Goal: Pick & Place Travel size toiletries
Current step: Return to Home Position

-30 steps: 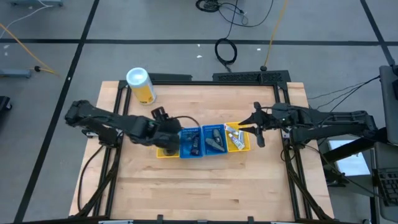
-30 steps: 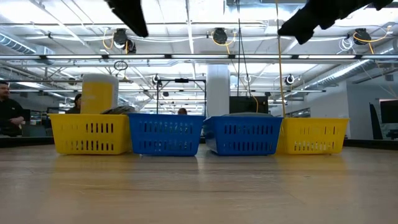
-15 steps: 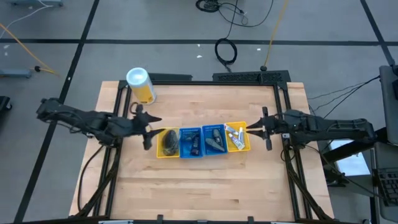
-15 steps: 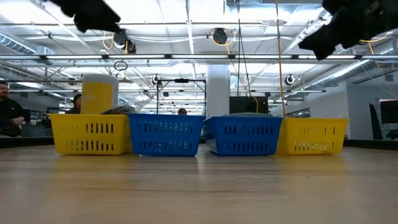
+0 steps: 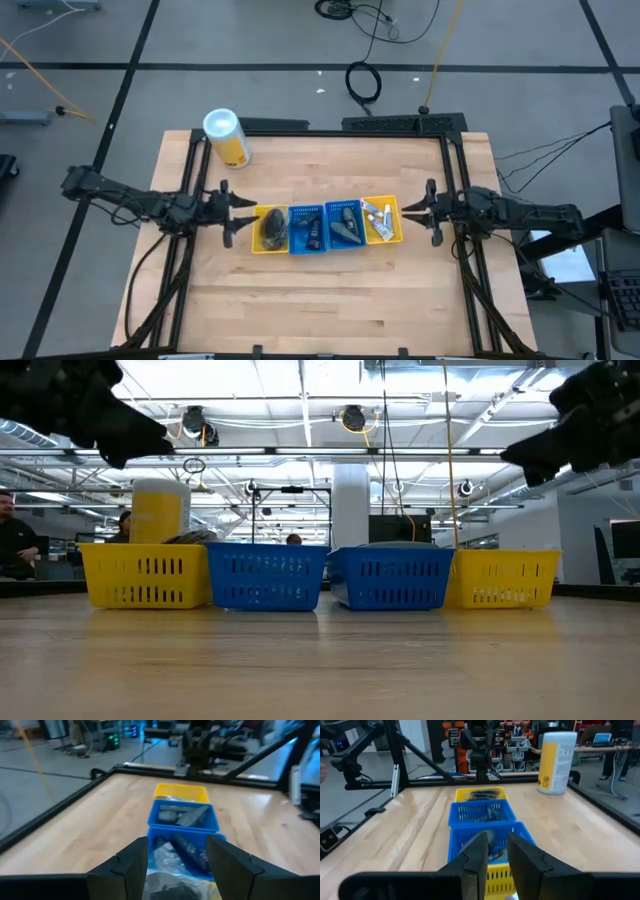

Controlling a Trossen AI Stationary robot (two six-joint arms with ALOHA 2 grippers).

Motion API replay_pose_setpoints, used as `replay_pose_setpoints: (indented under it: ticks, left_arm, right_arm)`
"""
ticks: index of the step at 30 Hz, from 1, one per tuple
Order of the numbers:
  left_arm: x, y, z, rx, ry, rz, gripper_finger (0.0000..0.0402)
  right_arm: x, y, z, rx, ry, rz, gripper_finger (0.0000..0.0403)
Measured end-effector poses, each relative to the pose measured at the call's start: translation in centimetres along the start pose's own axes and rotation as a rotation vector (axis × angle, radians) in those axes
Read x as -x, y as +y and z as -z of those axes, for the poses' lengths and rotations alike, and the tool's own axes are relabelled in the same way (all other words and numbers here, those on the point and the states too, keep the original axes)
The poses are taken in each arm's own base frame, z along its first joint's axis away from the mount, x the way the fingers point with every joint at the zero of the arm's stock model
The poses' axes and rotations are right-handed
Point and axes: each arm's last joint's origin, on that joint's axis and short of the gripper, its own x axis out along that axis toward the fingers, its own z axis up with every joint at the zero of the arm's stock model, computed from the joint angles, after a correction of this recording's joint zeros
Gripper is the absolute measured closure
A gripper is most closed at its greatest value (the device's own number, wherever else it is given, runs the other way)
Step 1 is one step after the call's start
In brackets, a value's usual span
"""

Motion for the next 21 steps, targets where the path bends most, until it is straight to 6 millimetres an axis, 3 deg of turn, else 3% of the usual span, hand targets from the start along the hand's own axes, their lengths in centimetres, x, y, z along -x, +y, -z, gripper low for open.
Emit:
replay_pose_setpoints:
  ticks: [9,15,21]
  left_arm:
    - [-0.1,0.2,3.4,0.006,-0.061,0.074,0.0213]
    - [-0.2,0.5,5.6,0.088,-0.037,0.066,0.0215]
    - [-0.2,0.9,6.4,0.177,0.036,-0.025,0.0215]
  right_arm:
    - [-0.3,-0.2,2.4,-0.010,-0.051,0.004,0.0340]
    - [-0.3,-0.1,1.9,0.020,-0.121,-0.012,0.0339]
    - [-0.4,0.0,2.0,0.093,-0.115,-0.031,0.0339]
